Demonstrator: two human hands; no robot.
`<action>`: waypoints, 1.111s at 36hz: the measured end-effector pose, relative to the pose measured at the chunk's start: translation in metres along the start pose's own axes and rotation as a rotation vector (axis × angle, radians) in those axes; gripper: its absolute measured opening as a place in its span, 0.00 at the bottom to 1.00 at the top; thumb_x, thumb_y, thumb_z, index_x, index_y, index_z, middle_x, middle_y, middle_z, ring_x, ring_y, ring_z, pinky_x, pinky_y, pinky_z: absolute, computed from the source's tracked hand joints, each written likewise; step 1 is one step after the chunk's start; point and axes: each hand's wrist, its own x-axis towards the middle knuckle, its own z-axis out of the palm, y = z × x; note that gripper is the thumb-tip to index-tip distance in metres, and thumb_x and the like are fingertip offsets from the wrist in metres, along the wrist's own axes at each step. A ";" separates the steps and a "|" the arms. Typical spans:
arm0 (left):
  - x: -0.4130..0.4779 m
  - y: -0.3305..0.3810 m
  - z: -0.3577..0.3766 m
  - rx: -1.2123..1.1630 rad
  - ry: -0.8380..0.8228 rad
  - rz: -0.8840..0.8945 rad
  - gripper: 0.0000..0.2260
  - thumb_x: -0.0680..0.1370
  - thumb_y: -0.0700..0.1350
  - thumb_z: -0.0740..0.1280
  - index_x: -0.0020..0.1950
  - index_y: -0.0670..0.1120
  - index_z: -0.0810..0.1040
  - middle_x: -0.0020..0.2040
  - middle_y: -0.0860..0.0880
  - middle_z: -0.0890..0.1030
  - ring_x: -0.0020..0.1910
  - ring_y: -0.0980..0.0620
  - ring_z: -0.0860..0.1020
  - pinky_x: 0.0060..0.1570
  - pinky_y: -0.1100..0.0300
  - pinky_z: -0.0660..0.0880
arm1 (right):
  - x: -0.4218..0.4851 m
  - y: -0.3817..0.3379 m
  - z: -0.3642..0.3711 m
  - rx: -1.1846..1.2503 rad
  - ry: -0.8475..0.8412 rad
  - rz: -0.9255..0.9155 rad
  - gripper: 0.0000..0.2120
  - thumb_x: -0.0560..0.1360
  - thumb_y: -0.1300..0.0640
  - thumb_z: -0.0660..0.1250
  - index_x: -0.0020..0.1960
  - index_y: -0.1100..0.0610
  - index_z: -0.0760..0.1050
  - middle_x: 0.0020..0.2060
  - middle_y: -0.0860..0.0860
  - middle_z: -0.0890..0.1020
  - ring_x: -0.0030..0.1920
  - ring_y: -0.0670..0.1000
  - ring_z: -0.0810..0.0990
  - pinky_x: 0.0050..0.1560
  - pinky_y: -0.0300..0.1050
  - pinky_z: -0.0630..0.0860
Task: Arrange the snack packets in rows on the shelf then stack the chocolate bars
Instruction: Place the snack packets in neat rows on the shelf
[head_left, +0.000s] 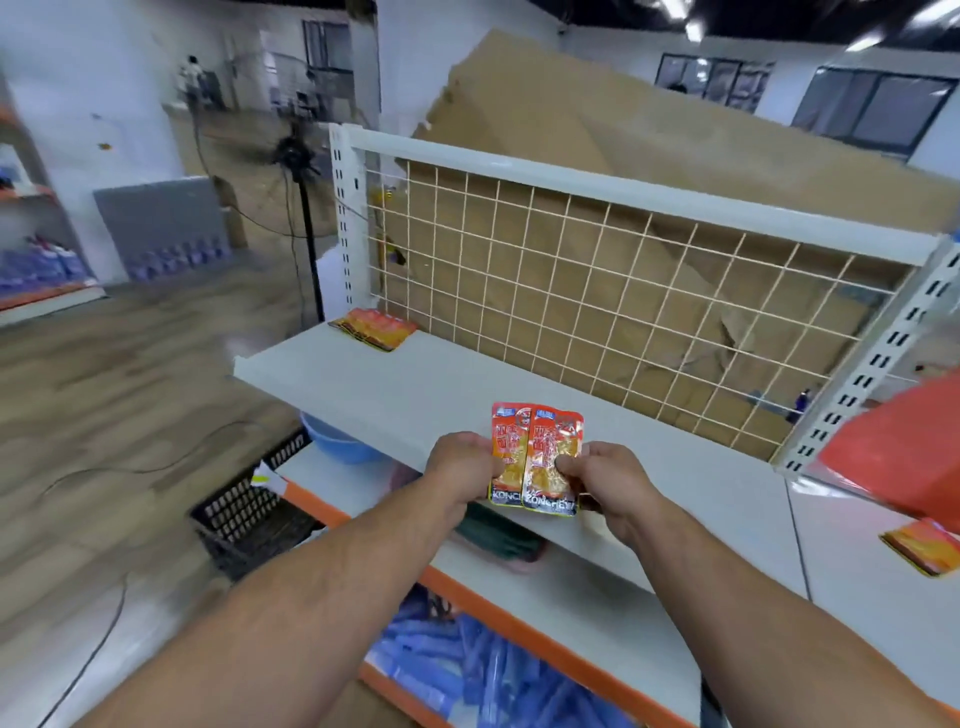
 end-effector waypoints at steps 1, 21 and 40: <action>0.004 0.000 -0.007 0.002 0.013 0.004 0.08 0.75 0.34 0.69 0.41 0.46 0.78 0.37 0.47 0.81 0.29 0.54 0.76 0.30 0.63 0.73 | 0.005 -0.004 0.007 -0.004 -0.012 -0.004 0.04 0.76 0.65 0.70 0.42 0.60 0.77 0.37 0.56 0.85 0.33 0.53 0.82 0.38 0.46 0.79; 0.155 0.039 -0.077 0.137 0.240 0.029 0.04 0.71 0.37 0.73 0.40 0.45 0.80 0.42 0.45 0.84 0.44 0.45 0.83 0.48 0.50 0.81 | 0.163 -0.071 0.087 0.014 -0.196 -0.047 0.08 0.76 0.65 0.69 0.40 0.58 0.76 0.37 0.55 0.85 0.34 0.52 0.81 0.37 0.43 0.78; 0.300 0.040 -0.135 0.289 0.192 -0.008 0.07 0.72 0.38 0.72 0.37 0.46 0.76 0.42 0.45 0.80 0.39 0.45 0.77 0.43 0.55 0.77 | 0.270 -0.085 0.150 -0.035 -0.142 0.021 0.02 0.76 0.63 0.70 0.48 0.59 0.81 0.45 0.56 0.87 0.41 0.53 0.84 0.45 0.48 0.80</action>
